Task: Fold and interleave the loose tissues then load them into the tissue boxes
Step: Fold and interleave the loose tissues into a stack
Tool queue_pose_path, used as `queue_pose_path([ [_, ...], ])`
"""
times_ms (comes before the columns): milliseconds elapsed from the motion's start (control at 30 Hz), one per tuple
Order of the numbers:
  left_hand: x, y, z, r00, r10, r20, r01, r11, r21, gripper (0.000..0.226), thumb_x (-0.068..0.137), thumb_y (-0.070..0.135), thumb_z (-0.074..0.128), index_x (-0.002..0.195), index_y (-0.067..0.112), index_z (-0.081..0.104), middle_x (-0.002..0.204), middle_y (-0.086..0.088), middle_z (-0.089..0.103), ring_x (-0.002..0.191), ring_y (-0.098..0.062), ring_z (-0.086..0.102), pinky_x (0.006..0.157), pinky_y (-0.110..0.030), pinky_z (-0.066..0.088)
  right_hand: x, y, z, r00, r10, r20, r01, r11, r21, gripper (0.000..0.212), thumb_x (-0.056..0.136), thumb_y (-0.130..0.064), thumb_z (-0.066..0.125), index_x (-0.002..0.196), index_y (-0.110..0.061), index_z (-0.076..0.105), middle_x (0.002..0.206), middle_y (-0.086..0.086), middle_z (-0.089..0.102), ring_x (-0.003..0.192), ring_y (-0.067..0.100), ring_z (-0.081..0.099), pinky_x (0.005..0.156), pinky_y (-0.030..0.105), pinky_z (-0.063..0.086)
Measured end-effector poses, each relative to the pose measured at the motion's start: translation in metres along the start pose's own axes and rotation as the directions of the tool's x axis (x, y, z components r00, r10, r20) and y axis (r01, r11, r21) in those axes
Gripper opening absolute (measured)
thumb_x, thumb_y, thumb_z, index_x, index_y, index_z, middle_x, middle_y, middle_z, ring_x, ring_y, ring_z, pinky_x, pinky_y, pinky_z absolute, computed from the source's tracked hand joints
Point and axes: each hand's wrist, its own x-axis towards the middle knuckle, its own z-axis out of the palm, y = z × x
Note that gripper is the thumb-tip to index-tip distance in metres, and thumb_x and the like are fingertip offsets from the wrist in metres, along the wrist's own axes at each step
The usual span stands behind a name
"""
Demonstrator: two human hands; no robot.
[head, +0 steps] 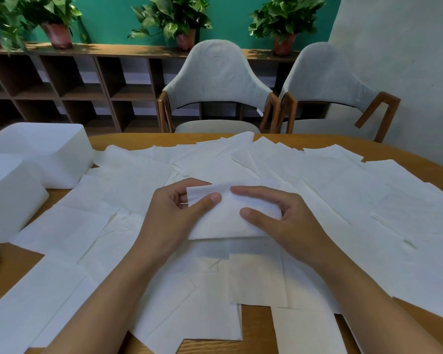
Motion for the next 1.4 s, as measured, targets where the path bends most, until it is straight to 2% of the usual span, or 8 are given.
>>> queue_pose_path([
  [167, -0.005, -0.004, 0.006, 0.959, 0.238, -0.152, -0.199, 0.951, 0.236, 0.028, 0.084, 0.031, 0.085, 0.104, 0.028, 0.065, 0.075, 0.010, 0.061, 0.067, -0.010, 0.056, 0.060, -0.017, 0.044, 0.005, 0.005, -0.011, 0.988, 0.003, -0.154, 0.000, 1.000, 0.019, 0.030, 0.094, -0.015, 0.069, 0.118, -0.033, 0.073, 0.121, -0.028, 0.067, 0.119, -0.007, 0.056, 0.101, 0.008, 0.040],
  [267, -0.012, -0.011, 0.013, 0.959, 0.269, 0.093, -0.281, 0.841, 0.462, 0.026, 0.082, 0.050, 0.081, 0.093, 0.032, 0.066, 0.070, 0.012, 0.063, 0.067, -0.012, 0.059, 0.060, -0.020, 0.045, 0.008, 0.012, -0.014, 0.975, 0.011, -0.222, -0.022, 0.999, -0.046, 0.033, 0.094, -0.017, 0.069, 0.119, -0.037, 0.071, 0.121, -0.033, 0.064, 0.119, -0.013, 0.052, 0.096, 0.000, 0.035],
  [400, -0.017, -0.018, 0.026, 0.955, 0.100, 0.280, -0.275, 0.658, 0.701, 0.053, 0.076, 0.073, 0.075, 0.119, 0.049, 0.056, 0.089, 0.021, 0.061, 0.083, -0.002, 0.059, 0.071, -0.024, 0.054, 0.009, 0.018, -0.014, 0.967, 0.040, -0.252, -0.066, 0.993, -0.099, 0.035, 0.095, -0.020, 0.068, 0.124, -0.039, 0.067, 0.132, -0.025, 0.061, 0.126, -0.004, 0.050, 0.105, 0.013, 0.036],
  [800, -0.012, -0.001, 0.009, 0.978, -0.009, 0.207, -0.091, 0.879, 0.468, 0.011, 0.076, 0.038, 0.090, 0.083, 0.035, 0.082, 0.072, 0.011, 0.068, 0.067, -0.004, 0.061, 0.060, -0.013, 0.044, 0.009, 0.022, -0.018, 0.961, 0.058, -0.269, -0.079, 0.994, -0.070, 0.035, 0.094, -0.016, 0.067, 0.121, -0.039, 0.069, 0.128, -0.025, 0.063, 0.123, -0.005, 0.052, 0.104, 0.015, 0.039],
  [967, -0.005, 0.009, -0.012, 0.967, -0.036, 0.254, -0.045, 0.951, 0.307, 0.014, 0.090, 0.019, 0.080, 0.096, 0.031, 0.080, 0.088, -0.003, 0.065, 0.061, -0.016, 0.054, 0.064, -0.022, 0.039, 0.007, 0.019, -0.017, 0.956, 0.047, -0.288, -0.068, 0.996, -0.062, 0.035, 0.095, -0.015, 0.066, 0.118, -0.041, 0.070, 0.124, -0.032, 0.062, 0.120, -0.011, 0.051, 0.098, 0.003, 0.036],
  [1100, 0.004, 0.005, -0.027, 0.989, 0.036, 0.141, -0.104, 0.851, 0.515, 0.027, 0.088, 0.013, 0.082, 0.095, 0.039, 0.076, 0.092, 0.018, 0.065, 0.067, -0.006, 0.061, 0.066, -0.012, 0.045, 0.007, 0.018, -0.017, 0.956, 0.029, -0.291, -0.050, 0.997, -0.063, 0.033, 0.096, -0.014, 0.065, 0.116, -0.040, 0.071, 0.123, -0.031, 0.063, 0.120, -0.011, 0.051, 0.098, 0.005, 0.036],
  [1267, -0.002, -0.005, -0.011, 0.919, 0.372, 0.130, -0.354, 0.633, 0.688, 0.010, 0.086, 0.031, 0.083, 0.092, 0.029, 0.075, 0.106, 0.010, 0.058, 0.096, -0.011, 0.060, 0.079, -0.029, 0.052, 0.007, 0.018, -0.015, 0.953, 0.028, -0.301, -0.055, 0.995, -0.083, 0.031, 0.097, -0.017, 0.065, 0.116, -0.041, 0.070, 0.122, -0.034, 0.062, 0.118, -0.015, 0.050, 0.093, -0.002, 0.034],
  [1400, -0.011, -0.008, 0.003, 0.948, 0.059, 0.311, -0.291, 0.554, 0.780, 0.039, 0.075, 0.073, 0.072, 0.090, 0.036, 0.065, 0.088, 0.018, 0.058, 0.082, -0.002, 0.055, 0.067, -0.025, 0.048, 0.007, 0.020, -0.014, 0.952, 0.013, -0.305, -0.047, 0.994, -0.104, 0.032, 0.097, -0.016, 0.064, 0.115, -0.041, 0.070, 0.117, -0.041, 0.060, 0.115, -0.019, 0.049, 0.090, -0.006, 0.032],
])
